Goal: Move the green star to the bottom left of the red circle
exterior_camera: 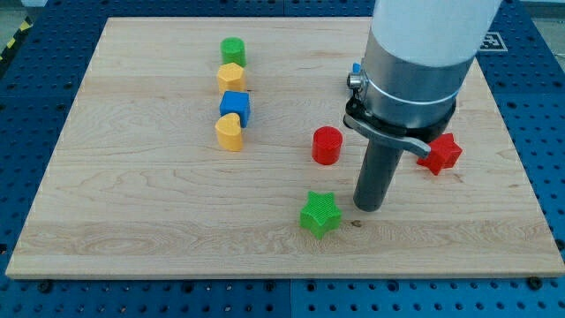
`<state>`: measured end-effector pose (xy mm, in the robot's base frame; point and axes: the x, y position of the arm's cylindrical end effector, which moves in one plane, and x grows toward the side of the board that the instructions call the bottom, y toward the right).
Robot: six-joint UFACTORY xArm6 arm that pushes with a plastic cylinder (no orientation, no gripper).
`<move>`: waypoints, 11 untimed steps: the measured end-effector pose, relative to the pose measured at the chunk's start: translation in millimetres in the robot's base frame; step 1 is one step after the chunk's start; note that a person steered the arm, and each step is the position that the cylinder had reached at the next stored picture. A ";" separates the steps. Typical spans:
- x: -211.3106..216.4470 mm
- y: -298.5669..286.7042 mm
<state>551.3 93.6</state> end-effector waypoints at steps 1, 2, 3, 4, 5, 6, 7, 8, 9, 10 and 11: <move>25.9 0.0; 26.4 0.0; 28.9 -11.0; 37.5 -27.7; 39.4 -43.1; 34.0 -48.3; 24.1 -58.1; 11.5 -65.6; -8.3 -68.9; -13.1 -68.4; -9.4 -37.2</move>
